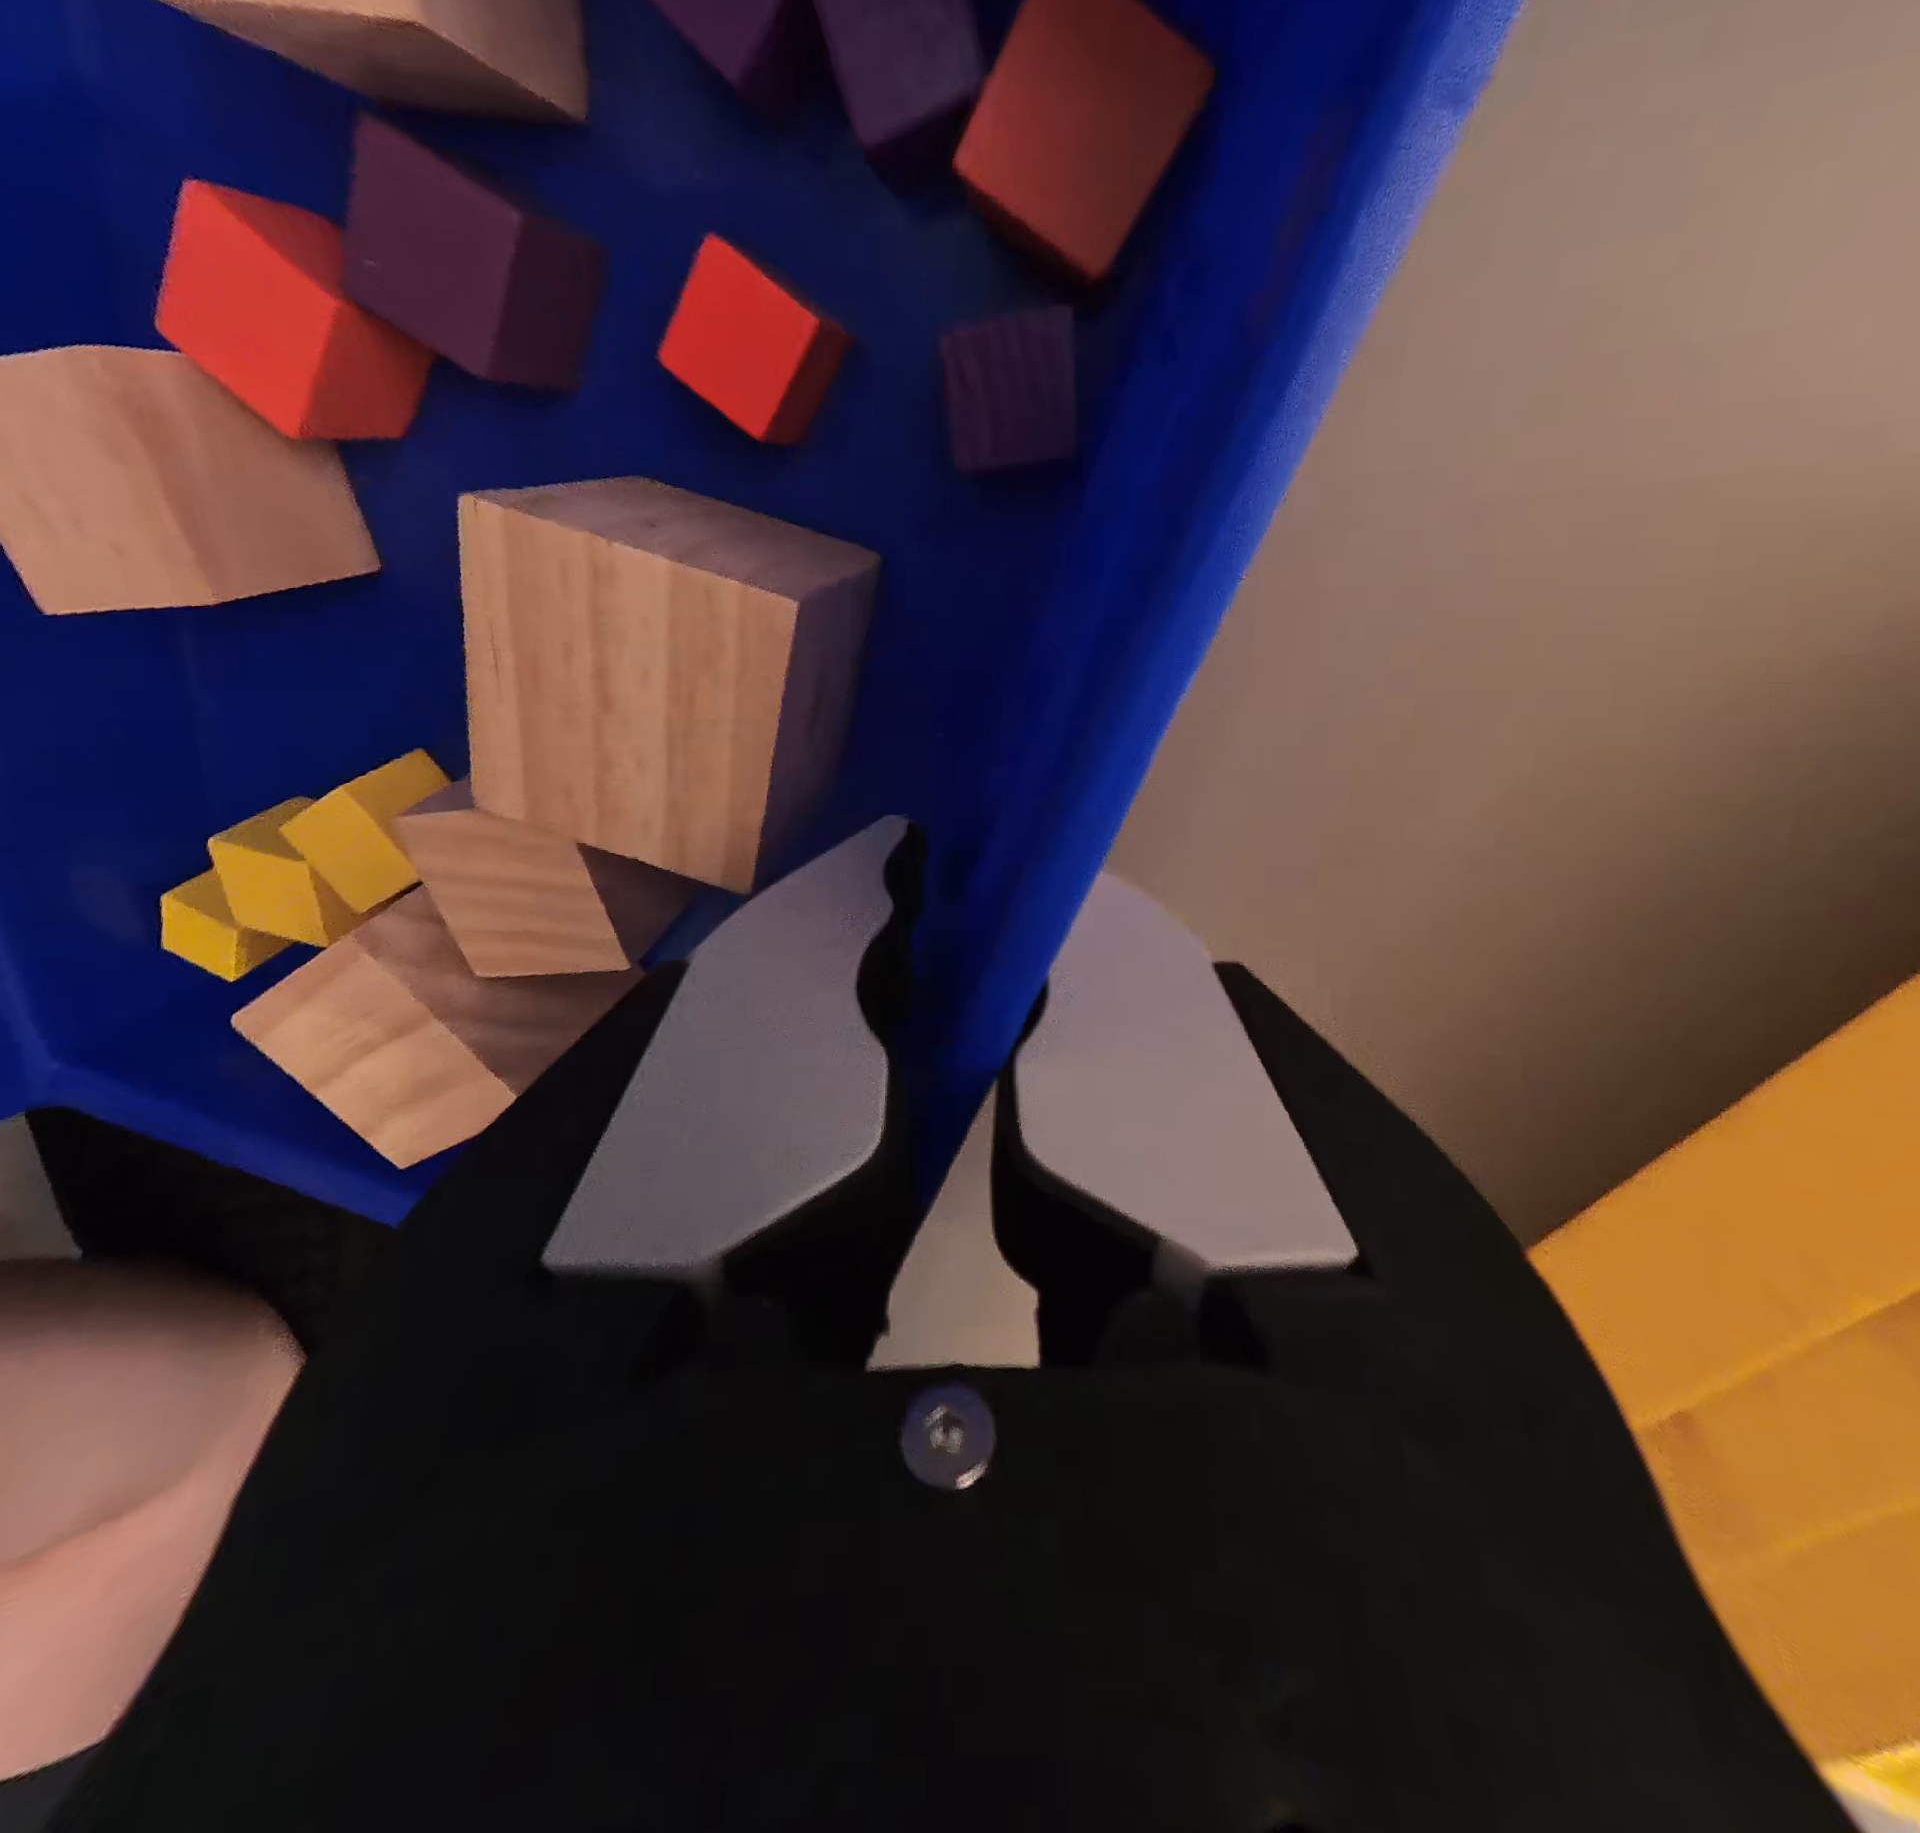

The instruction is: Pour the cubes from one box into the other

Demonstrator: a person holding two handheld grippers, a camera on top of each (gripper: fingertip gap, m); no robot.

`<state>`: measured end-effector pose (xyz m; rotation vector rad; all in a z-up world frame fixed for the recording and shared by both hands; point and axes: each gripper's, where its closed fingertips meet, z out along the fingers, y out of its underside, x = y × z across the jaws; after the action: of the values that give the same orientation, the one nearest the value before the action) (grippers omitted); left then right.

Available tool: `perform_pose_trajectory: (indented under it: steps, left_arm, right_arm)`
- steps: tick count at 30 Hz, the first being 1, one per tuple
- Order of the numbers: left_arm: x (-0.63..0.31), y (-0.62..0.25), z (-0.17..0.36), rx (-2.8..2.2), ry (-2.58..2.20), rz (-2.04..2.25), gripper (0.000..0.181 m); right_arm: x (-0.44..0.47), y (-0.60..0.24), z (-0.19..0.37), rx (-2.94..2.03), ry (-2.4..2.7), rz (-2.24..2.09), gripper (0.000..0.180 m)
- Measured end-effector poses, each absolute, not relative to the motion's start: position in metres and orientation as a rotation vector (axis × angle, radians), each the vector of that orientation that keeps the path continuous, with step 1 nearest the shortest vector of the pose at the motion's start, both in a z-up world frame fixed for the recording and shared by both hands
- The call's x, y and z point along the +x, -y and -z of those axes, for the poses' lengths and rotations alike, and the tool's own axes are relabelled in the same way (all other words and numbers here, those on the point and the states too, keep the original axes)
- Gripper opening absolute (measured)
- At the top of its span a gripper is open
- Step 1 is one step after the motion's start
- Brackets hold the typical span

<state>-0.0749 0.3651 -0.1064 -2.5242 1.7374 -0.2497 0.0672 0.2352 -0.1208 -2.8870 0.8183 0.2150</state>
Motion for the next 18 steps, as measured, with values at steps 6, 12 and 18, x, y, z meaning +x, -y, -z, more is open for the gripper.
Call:
perform_pose_trajectory:
  steps: [6, 12, 18]
  left_arm:
    - [-0.071, -0.366, 0.106, -2.46, -1.804, 0.181, 0.008]
    - [-0.052, -0.349, 0.102, -2.447, -1.825, 0.12, 0.008]
    - [-0.022, -0.332, 0.051, -2.386, -1.853, -0.018, 0.008]
  right_arm:
    - [0.07, -0.234, 0.12, -2.864, -0.873, -0.24, 0.007]
    - [0.084, -0.217, 0.12, -2.855, -0.912, -0.248, 0.007]
    - [0.11, -0.199, 0.09, -2.787, -0.927, -0.393, 0.006]
